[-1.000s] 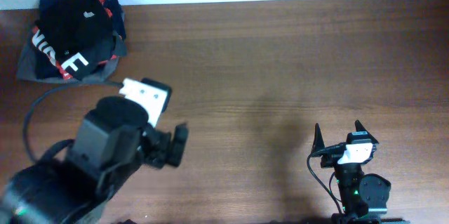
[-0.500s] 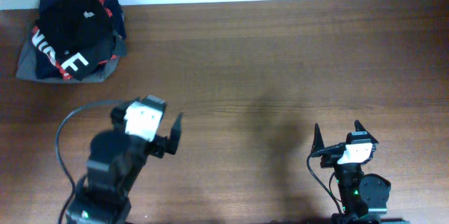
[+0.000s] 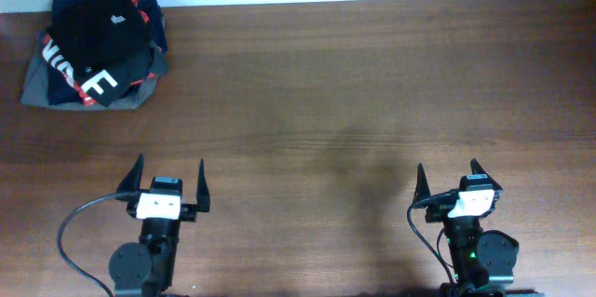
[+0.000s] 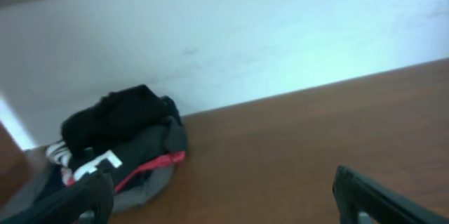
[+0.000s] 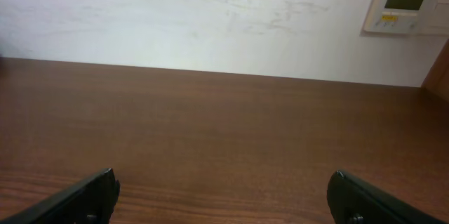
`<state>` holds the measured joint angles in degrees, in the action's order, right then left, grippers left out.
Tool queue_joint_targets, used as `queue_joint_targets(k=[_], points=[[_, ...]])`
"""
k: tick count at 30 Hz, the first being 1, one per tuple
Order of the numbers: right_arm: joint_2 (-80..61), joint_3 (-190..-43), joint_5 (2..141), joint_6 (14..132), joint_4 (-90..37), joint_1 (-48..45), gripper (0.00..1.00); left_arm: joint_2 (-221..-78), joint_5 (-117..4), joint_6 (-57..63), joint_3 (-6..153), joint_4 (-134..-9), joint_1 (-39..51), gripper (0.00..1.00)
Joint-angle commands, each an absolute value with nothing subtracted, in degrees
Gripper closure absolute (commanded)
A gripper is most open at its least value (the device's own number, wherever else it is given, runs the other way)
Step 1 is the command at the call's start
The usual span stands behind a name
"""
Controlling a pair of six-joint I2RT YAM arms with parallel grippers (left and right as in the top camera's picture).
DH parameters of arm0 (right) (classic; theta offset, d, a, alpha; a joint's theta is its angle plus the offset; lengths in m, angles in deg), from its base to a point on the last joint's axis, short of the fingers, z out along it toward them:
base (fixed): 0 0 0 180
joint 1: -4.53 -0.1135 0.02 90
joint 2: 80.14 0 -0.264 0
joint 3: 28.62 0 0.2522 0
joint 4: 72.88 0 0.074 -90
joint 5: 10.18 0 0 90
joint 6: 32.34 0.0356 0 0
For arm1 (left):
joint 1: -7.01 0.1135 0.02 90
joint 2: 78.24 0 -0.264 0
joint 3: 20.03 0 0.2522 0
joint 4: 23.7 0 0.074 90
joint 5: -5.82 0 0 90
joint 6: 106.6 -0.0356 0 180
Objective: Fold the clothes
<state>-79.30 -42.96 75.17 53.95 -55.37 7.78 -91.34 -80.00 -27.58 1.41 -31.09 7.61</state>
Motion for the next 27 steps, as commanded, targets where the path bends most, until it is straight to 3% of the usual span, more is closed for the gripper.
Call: queue_joint_targets(k=[1,15,21,27], points=[[-79.8,-42.7,74.4,53.6,-55.0,7.8,0.01,-88.8,-79.0,-28.5,-1.9,-29.6,9.2,0.01],[-79.8,-42.7,74.4,53.6,-55.0,7.8,0.01,-78.5,-79.0,-31.1,-5.8,-33.7,10.0,0.01],[-79.8,-42.7,74.4,53.6,-55.0,7.8,0.01,-78.5,-79.0,-31.1,-5.8,-41.7,10.2,0.01],[-79.8,-42.7,74.4,53.6,-55.0,7.8,0.01,-78.5,-79.2,-30.2,-5.8,-41.7,10.2,0.01]])
